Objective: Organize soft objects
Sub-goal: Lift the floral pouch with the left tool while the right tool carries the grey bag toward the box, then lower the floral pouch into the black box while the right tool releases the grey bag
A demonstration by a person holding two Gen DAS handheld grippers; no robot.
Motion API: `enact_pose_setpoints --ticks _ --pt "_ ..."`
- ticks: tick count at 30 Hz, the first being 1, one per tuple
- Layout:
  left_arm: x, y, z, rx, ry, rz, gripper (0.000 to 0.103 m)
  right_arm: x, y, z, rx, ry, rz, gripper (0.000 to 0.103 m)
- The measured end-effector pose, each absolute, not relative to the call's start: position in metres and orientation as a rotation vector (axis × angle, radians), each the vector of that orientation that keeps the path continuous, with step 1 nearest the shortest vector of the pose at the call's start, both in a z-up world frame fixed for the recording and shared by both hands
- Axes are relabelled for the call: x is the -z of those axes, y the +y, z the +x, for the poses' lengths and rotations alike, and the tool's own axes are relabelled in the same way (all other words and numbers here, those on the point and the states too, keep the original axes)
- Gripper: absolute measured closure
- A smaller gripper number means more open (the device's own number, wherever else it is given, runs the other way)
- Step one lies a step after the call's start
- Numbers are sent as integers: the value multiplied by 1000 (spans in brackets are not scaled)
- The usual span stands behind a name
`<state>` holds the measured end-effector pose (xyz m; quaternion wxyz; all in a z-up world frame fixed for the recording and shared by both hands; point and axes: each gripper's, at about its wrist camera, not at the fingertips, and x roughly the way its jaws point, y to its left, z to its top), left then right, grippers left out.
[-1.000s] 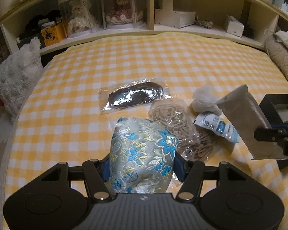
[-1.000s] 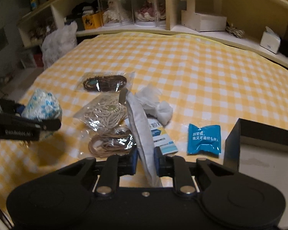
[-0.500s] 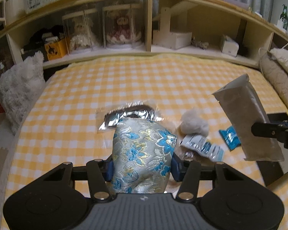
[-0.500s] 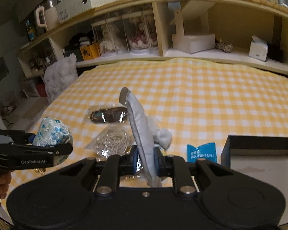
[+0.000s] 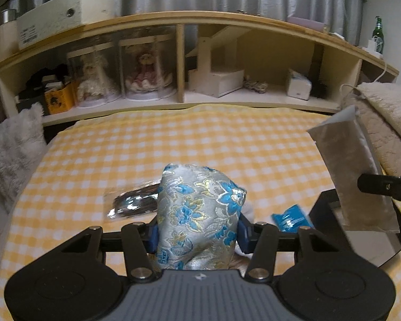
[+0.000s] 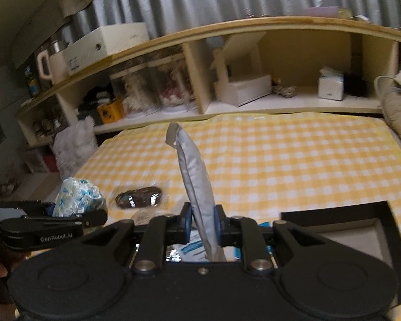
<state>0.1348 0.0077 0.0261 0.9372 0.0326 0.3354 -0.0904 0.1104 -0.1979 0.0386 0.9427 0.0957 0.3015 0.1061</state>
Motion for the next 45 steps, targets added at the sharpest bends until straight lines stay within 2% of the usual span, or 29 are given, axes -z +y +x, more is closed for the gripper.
enact_pose_setpoints --ticks 15,26,40,42,44,45 --pt "-31 -107 144 392 662 82 51 -21 -303 89 40 626 294 85" --pt "10 -182 139 559 738 50 50 11 -342 100 106 726 336 85" --pt "48 -223 135 617 789 77 51 63 -374 121 67 914 469 86" --pt "49 -226 136 621 789 82 51 65 -375 121 106 920 459 80" --pt "50 -228 137 623 798 82 51 62 -372 120 153 916 414 69" --pt "52 -229 137 624 804 80 51 61 -372 120 161 906 402 68"
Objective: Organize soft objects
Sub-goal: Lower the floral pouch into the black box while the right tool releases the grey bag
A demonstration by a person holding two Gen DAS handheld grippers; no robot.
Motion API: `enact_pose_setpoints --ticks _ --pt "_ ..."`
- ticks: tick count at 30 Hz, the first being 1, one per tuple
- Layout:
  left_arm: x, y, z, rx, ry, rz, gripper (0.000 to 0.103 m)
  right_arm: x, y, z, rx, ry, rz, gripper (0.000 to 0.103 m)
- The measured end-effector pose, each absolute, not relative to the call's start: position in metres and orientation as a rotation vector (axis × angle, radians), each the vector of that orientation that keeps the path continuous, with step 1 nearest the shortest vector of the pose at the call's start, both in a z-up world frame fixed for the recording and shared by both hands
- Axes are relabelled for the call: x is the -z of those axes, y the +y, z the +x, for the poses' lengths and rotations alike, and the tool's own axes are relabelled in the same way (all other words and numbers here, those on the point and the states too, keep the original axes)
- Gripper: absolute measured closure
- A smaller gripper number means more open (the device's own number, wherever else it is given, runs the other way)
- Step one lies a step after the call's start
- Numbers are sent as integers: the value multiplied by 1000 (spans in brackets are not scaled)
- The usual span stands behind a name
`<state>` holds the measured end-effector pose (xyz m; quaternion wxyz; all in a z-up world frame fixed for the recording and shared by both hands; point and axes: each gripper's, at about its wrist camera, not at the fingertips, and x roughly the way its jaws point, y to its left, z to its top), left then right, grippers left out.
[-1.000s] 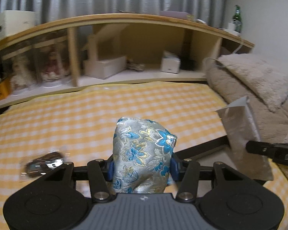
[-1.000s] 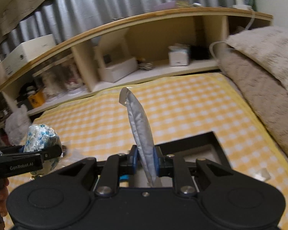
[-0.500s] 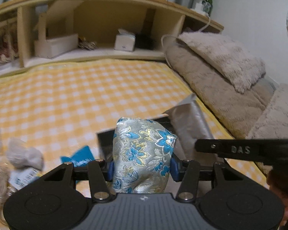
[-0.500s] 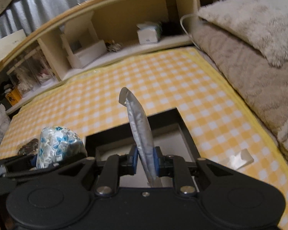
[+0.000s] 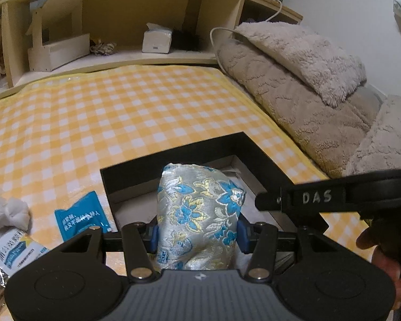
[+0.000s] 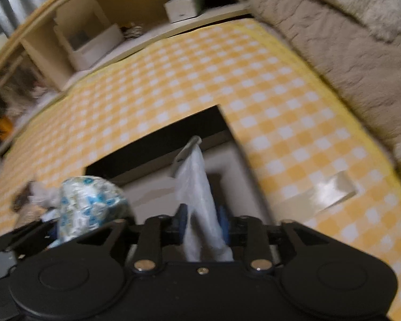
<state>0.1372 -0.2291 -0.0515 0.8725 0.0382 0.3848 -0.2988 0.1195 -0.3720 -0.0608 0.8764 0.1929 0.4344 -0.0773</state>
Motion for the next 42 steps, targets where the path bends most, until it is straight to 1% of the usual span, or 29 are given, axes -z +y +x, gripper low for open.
enact_pose_setpoints --ticks 2,5,7,9,10,11,12,13,14,16,19,24,27,29,30,32,35,42 --pt "55 -232 138 628 815 81 51 57 -372 118 169 889 394 61" --pt "58 -235 138 633 827 87 51 50 -373 116 173 860 380 56" --pt "60 -236 138 638 835 87 50 50 -375 116 170 855 383 56" --pt "61 -234 139 641 857 68 44 50 -376 118 173 858 384 55" --pt "62 -233 140 638 869 55 36 50 -377 118 177 860 385 55" --pt "63 -232 141 635 876 44 31 51 -378 118 180 862 388 55" --pt "63 -231 141 632 878 37 30 52 -378 120 182 863 390 54" --pt "63 -231 140 631 880 39 26 52 -378 119 184 864 392 54" --pt "63 -231 140 633 881 43 21 52 -378 119 184 864 395 53" --pt "62 -231 138 635 878 49 17 51 -378 117 183 862 399 52" --pt "60 -231 136 633 874 59 16 50 -375 116 181 859 395 51" --pt "56 -231 132 636 871 63 8 51 -374 115 181 864 394 50" --pt "53 -230 128 640 864 75 4 50 -374 115 185 859 394 44" --pt "50 -230 126 638 857 86 1 49 -373 114 188 852 387 37" --pt "49 -230 125 637 855 94 0 48 -373 113 187 848 381 36" --pt "47 -229 123 637 853 111 0 47 -372 113 186 842 369 28" --pt "42 -226 120 642 842 130 0 45 -368 113 182 837 335 22" --pt "30 -212 116 632 829 148 0 39 -361 111 208 830 270 18"
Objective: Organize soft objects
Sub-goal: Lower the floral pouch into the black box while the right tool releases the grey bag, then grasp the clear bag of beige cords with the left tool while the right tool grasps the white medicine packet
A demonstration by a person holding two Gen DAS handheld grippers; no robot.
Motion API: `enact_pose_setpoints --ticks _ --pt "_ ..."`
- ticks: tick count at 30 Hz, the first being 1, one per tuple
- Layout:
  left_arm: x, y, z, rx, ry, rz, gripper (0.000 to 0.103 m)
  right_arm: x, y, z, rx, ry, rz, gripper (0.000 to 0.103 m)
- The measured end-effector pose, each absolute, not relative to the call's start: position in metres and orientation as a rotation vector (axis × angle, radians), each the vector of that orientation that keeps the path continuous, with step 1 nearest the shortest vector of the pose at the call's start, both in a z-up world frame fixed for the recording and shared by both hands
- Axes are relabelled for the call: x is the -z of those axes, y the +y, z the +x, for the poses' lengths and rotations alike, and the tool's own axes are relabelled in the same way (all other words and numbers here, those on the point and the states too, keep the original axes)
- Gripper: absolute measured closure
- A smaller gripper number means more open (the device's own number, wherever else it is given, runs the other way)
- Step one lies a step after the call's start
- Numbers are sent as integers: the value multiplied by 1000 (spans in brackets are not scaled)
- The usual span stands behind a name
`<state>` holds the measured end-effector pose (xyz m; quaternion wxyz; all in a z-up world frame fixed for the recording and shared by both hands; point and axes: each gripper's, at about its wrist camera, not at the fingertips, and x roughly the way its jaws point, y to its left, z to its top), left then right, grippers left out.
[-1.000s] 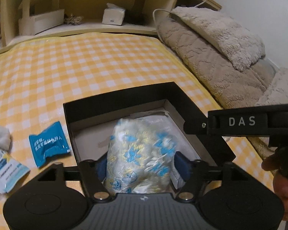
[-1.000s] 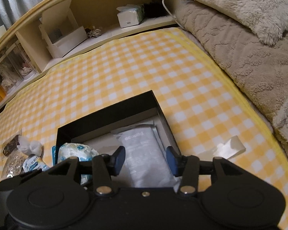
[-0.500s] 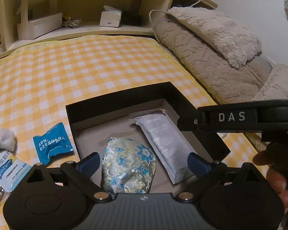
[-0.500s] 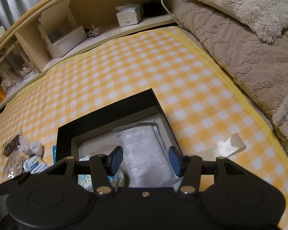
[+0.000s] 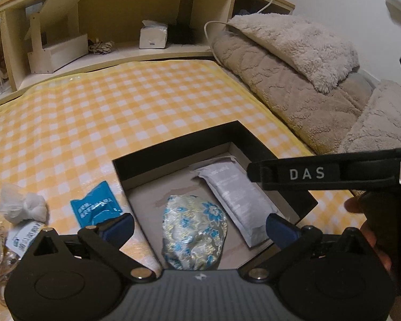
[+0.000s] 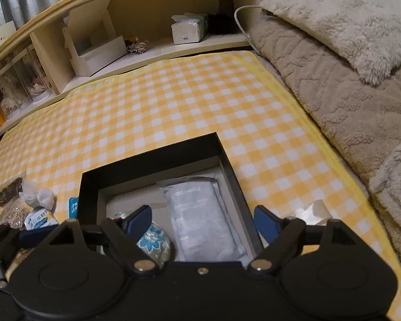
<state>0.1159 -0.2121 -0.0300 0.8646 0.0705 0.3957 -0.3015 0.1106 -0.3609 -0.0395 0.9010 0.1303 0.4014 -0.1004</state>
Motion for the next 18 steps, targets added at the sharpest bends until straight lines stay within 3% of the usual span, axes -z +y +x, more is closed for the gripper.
enact_pose_setpoints --ticks 10,18 --pt "10 -180 120 573 798 143 0 30 -357 105 246 803 217 3" --pt "0 -142 131 509 768 133 0 20 -341 103 251 737 176 0"
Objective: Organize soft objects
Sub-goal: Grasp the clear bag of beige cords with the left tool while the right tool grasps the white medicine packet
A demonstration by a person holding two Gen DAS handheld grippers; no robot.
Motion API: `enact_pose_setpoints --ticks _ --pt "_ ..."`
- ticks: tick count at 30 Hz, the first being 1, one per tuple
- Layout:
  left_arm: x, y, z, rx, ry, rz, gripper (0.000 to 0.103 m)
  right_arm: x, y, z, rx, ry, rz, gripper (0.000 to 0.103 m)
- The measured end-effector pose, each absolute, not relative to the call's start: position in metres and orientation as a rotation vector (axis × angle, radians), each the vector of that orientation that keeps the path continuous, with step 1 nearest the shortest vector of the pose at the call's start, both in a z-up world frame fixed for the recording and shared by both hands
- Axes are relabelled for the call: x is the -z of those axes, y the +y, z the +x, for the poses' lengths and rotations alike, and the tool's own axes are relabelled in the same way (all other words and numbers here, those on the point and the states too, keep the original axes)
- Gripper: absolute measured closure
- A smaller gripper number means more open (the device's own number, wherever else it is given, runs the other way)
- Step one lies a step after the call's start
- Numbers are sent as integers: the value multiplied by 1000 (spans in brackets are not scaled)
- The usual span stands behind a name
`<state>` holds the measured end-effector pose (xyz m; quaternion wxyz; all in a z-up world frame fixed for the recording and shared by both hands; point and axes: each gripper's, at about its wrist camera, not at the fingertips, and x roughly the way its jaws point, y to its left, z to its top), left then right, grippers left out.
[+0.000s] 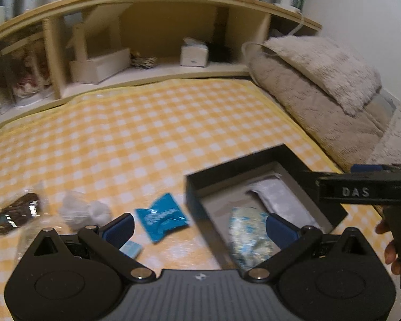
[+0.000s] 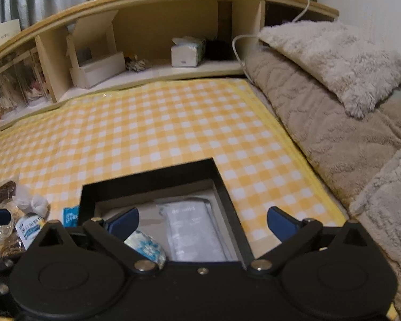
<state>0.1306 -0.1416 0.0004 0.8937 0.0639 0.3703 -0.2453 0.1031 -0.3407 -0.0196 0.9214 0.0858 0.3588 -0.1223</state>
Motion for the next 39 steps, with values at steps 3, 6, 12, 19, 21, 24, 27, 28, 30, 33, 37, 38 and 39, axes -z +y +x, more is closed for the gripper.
enact_pose_setpoints --ticks 3,6,12,19,21,24,27,28,30,33,37,38,39 --pt "-4 -120 137 463 752 118 0 18 -330 106 246 726 168 0" --pt "-7 -95 144 410 753 109 0 16 -317 109 207 722 157 0" --pt "-13 -42 155 319 741 103 0 14 -284 114 162 705 129 0" --pt "-12 5 163 236 739 64 0 13 -252 120 102 686 122 0" --pt "-8 15 165 216 731 61 0 14 -242 120 83 678 115 0" --pt "-1 27 169 200 739 50 0 15 -228 120 58 647 106 0" --pt "10 34 173 198 747 40 0 19 -212 119 5 609 102 0" --pt "14 34 174 196 751 40 0 20 -207 120 -12 606 94 0" --pt "22 35 178 197 761 47 0 23 -195 122 -46 599 63 0" --pt "31 34 185 188 767 63 0 28 -180 126 -80 579 35 0" --pt "45 35 196 195 791 58 0 33 -161 129 -156 572 -38 0" --pt "49 35 199 195 797 62 0 36 -155 130 -169 576 -79 0" --pt "53 34 202 194 805 68 0 38 -150 131 -176 573 -116 0"
